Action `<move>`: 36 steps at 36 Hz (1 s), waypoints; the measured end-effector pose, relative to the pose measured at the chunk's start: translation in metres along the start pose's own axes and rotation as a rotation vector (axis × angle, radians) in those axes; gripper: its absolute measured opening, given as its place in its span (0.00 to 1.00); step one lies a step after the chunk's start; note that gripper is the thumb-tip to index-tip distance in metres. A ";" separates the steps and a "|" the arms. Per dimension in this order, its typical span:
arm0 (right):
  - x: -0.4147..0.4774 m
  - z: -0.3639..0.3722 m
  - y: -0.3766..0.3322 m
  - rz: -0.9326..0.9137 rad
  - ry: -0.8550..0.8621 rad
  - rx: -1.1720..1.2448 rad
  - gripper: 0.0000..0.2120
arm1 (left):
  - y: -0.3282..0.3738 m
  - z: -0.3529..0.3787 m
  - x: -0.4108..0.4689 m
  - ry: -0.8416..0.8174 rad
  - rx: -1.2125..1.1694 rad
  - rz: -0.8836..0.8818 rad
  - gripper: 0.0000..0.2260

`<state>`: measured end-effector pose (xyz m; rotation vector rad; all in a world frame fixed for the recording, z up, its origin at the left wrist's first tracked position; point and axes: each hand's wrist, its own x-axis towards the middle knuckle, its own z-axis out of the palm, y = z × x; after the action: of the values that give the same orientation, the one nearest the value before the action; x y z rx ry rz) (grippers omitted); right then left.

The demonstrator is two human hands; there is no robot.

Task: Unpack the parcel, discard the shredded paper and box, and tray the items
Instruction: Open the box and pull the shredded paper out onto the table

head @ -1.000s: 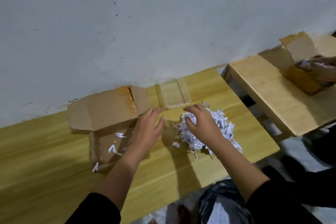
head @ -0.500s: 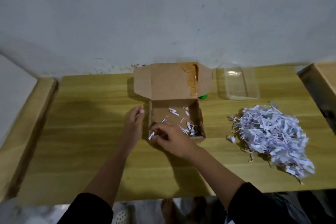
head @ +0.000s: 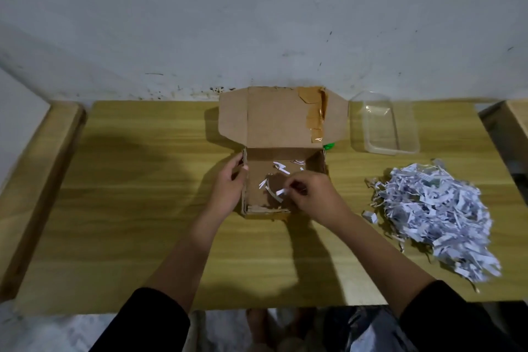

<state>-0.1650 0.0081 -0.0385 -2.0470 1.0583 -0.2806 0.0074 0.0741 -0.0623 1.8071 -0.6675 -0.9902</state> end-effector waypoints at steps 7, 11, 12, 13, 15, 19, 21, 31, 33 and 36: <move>0.011 -0.001 0.002 0.224 -0.106 -0.173 0.22 | -0.006 0.016 0.002 0.123 -0.015 0.038 0.17; 0.011 0.019 0.005 0.403 -0.180 -0.287 0.20 | -0.010 0.022 -0.004 0.139 0.012 0.086 0.17; 0.012 0.022 0.007 0.417 -0.175 -0.308 0.20 | -0.010 0.023 -0.004 0.151 0.019 0.092 0.17; 0.012 0.023 0.008 0.431 -0.169 -0.306 0.19 | -0.010 0.023 -0.004 0.159 0.027 0.100 0.17; 0.013 0.024 0.008 0.453 -0.161 -0.256 0.20 | -0.013 0.024 -0.003 0.165 0.033 0.113 0.17; 0.014 0.020 0.008 0.414 -0.140 -0.159 0.18 | -0.013 0.026 -0.003 0.186 0.025 0.116 0.17; 0.017 0.017 0.006 0.408 -0.144 -0.005 0.14 | -0.013 0.028 -0.003 0.186 -0.002 0.113 0.17; 0.014 0.014 0.006 0.386 0.003 0.257 0.17 | -0.016 0.028 -0.001 0.204 0.038 0.159 0.17; 0.013 0.014 0.008 0.430 -0.030 0.098 0.16 | -0.016 0.029 0.000 0.210 0.043 0.170 0.17; 0.017 0.013 0.007 0.536 -0.206 -0.023 0.16 | -0.016 0.031 -0.001 0.208 0.039 0.172 0.17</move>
<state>-0.1524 0.0000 -0.0548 -1.6876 1.4256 0.2133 -0.0191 0.0664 -0.0835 1.8227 -0.7033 -0.6690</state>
